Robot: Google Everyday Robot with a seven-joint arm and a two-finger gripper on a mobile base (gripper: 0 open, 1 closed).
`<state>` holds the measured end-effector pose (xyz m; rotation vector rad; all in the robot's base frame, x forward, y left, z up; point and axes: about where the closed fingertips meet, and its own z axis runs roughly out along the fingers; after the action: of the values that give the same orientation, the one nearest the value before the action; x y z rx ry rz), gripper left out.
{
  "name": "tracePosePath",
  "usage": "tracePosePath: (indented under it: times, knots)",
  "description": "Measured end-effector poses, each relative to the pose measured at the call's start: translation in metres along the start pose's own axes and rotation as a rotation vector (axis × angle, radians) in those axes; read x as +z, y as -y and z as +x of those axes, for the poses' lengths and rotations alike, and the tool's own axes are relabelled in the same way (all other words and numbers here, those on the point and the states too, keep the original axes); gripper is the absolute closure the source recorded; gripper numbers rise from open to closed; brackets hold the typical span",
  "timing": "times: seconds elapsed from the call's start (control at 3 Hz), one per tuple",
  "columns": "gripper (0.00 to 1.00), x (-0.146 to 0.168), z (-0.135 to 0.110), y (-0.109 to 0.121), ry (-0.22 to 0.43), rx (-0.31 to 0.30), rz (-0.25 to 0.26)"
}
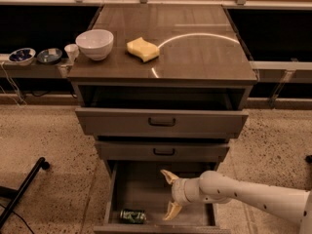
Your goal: Pick green can from bottom drawer and place on counter
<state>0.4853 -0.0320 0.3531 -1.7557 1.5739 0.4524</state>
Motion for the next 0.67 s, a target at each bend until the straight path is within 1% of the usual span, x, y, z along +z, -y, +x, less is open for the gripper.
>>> tracePosePath:
  times: [0.33, 0.67]
  knots:
    - [0.00, 0.000, 0.000, 0.000, 0.000, 0.000, 0.000]
    - [0.00, 0.013, 0.015, 0.004, 0.019, 0.000, -0.003]
